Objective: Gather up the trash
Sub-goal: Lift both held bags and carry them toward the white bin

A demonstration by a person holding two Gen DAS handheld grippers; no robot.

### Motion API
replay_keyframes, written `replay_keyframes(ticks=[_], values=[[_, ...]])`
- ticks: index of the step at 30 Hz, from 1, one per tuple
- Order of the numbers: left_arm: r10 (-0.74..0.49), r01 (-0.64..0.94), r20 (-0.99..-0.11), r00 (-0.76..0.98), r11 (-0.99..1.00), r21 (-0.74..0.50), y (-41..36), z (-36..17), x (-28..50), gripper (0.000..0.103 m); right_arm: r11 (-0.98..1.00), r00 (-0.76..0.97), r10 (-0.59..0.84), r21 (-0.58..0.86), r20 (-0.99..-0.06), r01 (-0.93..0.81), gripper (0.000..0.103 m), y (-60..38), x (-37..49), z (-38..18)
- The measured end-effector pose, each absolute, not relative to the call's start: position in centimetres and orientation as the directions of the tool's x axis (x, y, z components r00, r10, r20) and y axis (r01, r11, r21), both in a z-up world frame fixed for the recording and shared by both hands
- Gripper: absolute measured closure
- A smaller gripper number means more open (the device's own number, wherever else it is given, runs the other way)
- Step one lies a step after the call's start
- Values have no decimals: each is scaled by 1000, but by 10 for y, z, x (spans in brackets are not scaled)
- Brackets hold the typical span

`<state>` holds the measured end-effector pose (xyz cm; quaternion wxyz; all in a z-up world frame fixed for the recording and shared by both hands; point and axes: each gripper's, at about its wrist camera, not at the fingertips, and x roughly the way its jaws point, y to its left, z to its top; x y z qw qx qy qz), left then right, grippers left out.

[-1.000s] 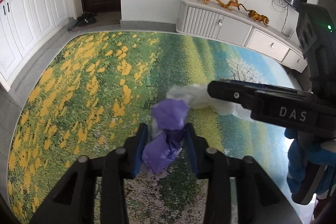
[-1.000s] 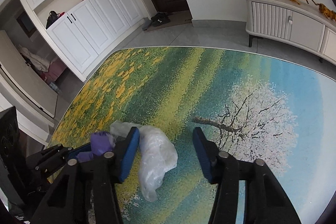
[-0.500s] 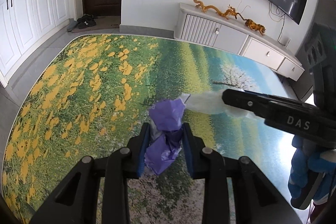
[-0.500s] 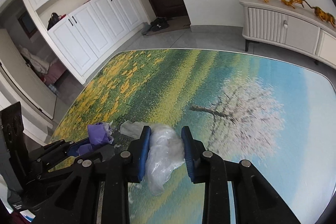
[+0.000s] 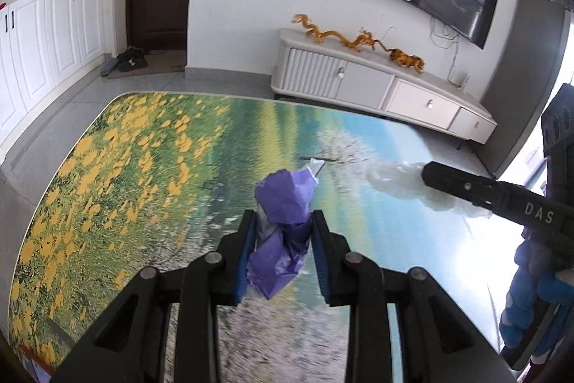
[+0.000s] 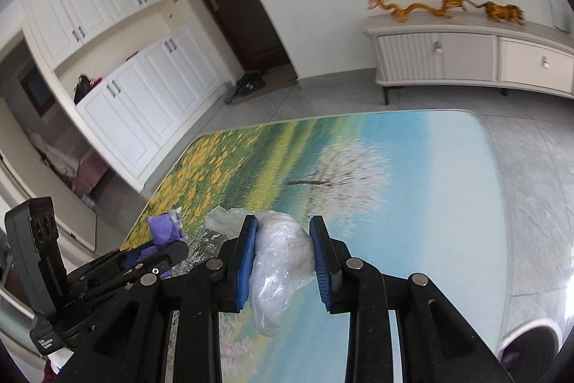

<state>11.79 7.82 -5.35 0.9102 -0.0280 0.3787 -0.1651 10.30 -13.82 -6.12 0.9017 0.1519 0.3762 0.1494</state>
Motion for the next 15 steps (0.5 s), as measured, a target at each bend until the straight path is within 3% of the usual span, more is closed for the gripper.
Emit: replay_keyframes(ticks=[15], values=[[-414, 418, -615, 671, 896, -148, 17, -4, 72, 75, 927, 807, 171, 371, -565, 64, 75, -247, 5, -10]])
